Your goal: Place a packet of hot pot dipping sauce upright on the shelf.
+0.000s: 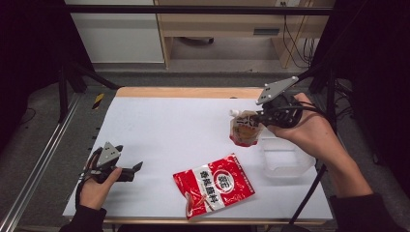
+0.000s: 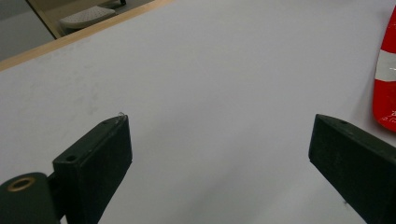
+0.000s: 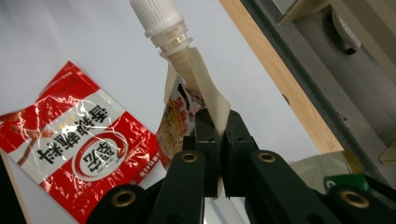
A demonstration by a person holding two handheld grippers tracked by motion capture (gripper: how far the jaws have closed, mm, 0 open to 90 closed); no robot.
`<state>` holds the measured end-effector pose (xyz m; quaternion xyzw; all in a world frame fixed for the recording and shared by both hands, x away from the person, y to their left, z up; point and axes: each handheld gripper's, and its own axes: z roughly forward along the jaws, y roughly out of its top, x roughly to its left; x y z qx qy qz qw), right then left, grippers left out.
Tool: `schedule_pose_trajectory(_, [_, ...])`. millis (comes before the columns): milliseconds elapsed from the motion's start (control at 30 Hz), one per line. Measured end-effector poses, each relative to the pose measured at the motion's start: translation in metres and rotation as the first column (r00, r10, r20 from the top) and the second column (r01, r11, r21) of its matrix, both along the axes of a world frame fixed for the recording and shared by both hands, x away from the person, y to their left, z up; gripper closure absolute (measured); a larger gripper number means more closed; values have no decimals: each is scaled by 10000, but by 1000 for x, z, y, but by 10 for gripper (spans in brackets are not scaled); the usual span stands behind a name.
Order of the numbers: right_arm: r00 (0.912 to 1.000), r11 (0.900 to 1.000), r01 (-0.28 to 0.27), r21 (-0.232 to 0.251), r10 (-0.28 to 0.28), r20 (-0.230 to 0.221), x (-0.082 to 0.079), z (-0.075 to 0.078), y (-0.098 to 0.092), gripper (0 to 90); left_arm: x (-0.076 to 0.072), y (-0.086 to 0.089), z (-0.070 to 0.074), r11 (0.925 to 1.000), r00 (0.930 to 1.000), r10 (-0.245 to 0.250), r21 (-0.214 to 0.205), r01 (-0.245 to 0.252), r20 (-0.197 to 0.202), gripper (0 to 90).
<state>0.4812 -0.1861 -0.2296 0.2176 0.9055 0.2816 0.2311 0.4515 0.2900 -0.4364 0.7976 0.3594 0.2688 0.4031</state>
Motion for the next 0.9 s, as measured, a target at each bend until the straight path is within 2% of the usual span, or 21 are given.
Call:
schedule_pose_trajectory(433, [9965, 9972, 745, -6, -744, 383, -1, 2, -44, 873, 1, 0, -2, 9999, 9999, 51, 90, -50, -93, 62])
schedule_pose_trajectory(900, [9921, 9932, 1164, -53, -1160, 470, -1, -1, -65, 874, 2, -1, -3, 9999, 9999, 68, 130, -66, -132, 61])
